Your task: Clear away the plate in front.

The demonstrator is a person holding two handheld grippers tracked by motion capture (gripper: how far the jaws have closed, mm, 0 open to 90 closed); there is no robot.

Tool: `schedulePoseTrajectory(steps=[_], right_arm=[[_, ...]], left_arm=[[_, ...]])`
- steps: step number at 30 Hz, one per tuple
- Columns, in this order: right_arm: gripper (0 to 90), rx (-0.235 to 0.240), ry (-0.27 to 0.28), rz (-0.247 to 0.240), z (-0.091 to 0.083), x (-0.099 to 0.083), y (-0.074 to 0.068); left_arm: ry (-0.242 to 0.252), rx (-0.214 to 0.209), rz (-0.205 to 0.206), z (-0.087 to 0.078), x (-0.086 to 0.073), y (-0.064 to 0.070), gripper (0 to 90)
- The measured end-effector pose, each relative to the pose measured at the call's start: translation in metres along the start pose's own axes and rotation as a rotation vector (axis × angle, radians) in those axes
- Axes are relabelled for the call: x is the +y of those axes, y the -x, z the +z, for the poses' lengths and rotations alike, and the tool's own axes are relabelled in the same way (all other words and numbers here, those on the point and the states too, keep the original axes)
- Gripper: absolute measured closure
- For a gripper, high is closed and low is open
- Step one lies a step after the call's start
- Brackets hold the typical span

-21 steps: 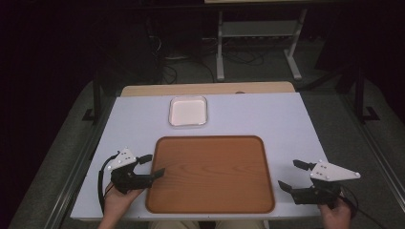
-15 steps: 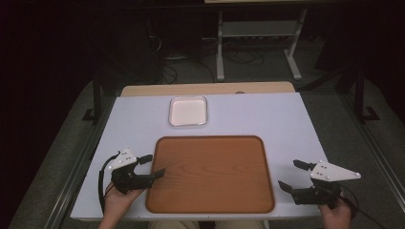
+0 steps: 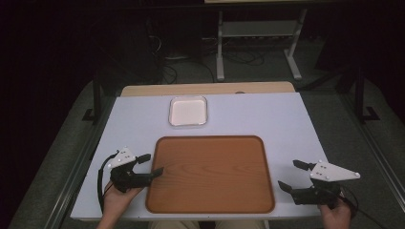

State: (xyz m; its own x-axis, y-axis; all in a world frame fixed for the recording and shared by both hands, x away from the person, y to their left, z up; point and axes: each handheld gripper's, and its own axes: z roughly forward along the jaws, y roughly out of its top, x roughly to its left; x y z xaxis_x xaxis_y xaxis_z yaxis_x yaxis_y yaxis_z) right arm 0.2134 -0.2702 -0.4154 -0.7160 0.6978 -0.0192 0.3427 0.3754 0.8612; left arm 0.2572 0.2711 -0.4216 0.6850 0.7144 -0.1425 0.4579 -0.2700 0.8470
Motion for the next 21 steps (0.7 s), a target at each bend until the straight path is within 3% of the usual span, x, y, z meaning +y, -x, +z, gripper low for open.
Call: schedulePoseTrajectory(steps=[7,21], right_arm=[[13.0,-0.003,0.007,0.004,-0.001,-0.001,0.001],[13.0,-0.011,0.025,0.025,-0.003,-0.002,0.002]], left_arm=[[0.004,-0.029,-0.045,0.004,0.001,-0.005,24.4],[0.001,-0.025,-0.032,0.012,0.014,-0.011,24.3]])
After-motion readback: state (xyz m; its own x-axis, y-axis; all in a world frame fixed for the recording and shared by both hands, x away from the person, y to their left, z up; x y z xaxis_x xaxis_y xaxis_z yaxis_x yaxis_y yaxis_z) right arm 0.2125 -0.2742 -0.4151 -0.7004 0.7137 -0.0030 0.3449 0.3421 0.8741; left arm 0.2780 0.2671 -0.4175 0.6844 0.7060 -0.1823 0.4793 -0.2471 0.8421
